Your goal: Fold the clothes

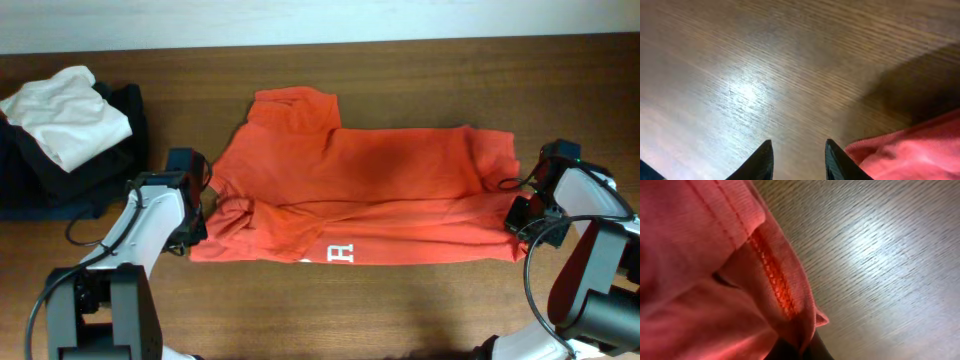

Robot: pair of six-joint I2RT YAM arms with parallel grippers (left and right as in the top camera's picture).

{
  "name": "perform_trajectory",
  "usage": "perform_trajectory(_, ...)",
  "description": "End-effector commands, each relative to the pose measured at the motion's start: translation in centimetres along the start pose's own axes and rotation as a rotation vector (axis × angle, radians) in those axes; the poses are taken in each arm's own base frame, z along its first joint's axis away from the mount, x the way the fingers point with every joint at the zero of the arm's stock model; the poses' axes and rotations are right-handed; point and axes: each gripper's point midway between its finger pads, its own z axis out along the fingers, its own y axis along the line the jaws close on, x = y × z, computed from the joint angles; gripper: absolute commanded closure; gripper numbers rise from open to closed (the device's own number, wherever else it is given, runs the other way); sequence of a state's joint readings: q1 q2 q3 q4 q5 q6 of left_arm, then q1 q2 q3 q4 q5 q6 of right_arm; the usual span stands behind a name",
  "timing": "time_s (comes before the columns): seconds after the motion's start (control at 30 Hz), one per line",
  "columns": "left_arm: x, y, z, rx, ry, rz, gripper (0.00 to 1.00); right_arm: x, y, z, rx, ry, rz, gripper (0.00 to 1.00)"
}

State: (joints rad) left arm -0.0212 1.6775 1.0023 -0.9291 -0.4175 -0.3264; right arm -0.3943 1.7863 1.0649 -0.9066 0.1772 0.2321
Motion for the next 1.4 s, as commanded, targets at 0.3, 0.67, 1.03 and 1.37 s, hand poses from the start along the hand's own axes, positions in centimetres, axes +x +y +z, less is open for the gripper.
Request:
perform_trajectory(0.3, 4.3, -19.7, -12.0, 0.583, -0.192, 0.669, 0.53, -0.6, -0.6, -0.3, 0.028, -0.017, 0.017, 0.91)
perform_trajectory(0.67, 6.8, -21.3, -7.7, 0.181, -0.213, 0.894, 0.54, -0.6, -0.6, -0.3, 0.029, -0.017, 0.017, 0.91)
perform_trajectory(1.03, 10.1, -21.9, -6.6, 0.3, -0.093, 0.922, 0.63, -0.5, -0.6, -0.3, 0.029, -0.014, 0.016, 0.91)
perform_trajectory(1.37, 4.8, -26.7, -15.8, 0.49, -0.332, 0.852, 0.99, -0.5, -0.5, -0.3, 0.022, -0.012, 0.016, 0.91)
